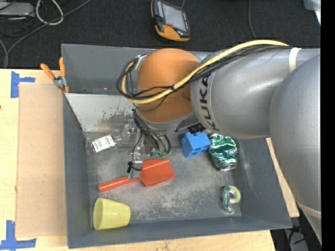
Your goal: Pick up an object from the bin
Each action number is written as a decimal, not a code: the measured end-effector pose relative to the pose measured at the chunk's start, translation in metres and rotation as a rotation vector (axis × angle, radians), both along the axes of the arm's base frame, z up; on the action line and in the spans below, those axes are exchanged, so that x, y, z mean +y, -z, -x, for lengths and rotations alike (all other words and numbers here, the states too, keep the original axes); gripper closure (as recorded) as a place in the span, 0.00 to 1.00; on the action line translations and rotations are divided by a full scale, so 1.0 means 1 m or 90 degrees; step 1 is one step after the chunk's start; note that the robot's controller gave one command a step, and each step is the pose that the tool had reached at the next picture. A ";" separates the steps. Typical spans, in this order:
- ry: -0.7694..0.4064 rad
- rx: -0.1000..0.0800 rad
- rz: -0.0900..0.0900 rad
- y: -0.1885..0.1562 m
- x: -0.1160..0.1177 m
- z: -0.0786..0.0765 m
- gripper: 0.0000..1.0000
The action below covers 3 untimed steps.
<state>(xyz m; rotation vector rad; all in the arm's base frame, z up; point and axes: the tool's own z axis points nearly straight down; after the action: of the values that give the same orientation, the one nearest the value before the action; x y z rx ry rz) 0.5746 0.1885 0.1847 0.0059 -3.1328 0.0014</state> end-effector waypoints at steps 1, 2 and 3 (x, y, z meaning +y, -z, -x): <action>0.004 -0.005 -0.001 -0.005 -0.001 -0.002 0.00; -0.142 -0.002 -0.001 0.114 -0.091 0.007 0.00; -0.216 -0.011 -0.005 0.054 -0.086 0.002 0.00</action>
Offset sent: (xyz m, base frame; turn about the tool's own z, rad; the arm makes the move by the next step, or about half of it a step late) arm -0.0065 -0.0925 -0.1147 -0.2244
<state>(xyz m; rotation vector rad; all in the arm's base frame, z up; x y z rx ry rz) 0.5721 0.1024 0.1307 0.5378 -3.1033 -0.0074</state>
